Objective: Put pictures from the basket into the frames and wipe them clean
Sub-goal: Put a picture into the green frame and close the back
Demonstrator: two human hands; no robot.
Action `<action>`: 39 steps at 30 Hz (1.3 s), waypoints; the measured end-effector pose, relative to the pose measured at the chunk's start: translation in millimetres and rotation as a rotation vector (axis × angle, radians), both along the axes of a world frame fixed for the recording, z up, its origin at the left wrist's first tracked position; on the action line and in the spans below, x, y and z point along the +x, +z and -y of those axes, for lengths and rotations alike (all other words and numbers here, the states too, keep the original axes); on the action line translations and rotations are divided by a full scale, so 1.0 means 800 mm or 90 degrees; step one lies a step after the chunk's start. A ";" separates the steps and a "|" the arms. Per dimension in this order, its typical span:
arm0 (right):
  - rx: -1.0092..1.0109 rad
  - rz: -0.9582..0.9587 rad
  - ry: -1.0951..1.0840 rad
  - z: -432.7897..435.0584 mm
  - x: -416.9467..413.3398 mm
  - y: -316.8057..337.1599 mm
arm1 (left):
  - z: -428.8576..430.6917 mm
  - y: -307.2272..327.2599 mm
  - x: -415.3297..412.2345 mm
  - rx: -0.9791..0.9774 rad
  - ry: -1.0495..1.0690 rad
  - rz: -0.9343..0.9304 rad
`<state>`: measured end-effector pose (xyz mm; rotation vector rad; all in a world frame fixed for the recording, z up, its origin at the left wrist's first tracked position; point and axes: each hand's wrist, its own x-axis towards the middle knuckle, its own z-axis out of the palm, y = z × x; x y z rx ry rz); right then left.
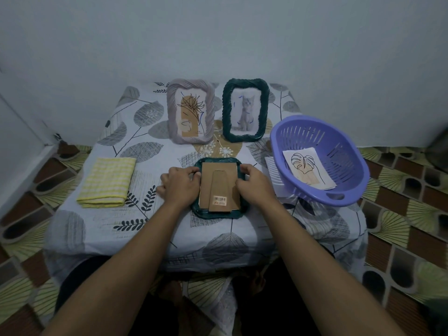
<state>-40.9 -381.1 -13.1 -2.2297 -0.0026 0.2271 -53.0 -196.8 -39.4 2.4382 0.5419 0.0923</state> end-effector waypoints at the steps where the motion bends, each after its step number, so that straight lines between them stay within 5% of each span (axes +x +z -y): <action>1: 0.010 -0.006 -0.003 -0.002 0.003 0.000 | 0.000 0.001 0.004 0.004 -0.010 -0.006; 14: 0.090 -0.029 -0.030 -0.006 0.015 -0.010 | -0.004 -0.006 0.020 0.048 -0.060 -0.029; 28: -0.208 0.042 0.013 0.016 -0.019 -0.009 | -0.039 -0.013 -0.038 -0.048 -0.121 0.074; 39: -0.218 0.030 0.001 0.005 -0.035 0.000 | -0.021 -0.011 -0.051 -0.070 -0.121 0.030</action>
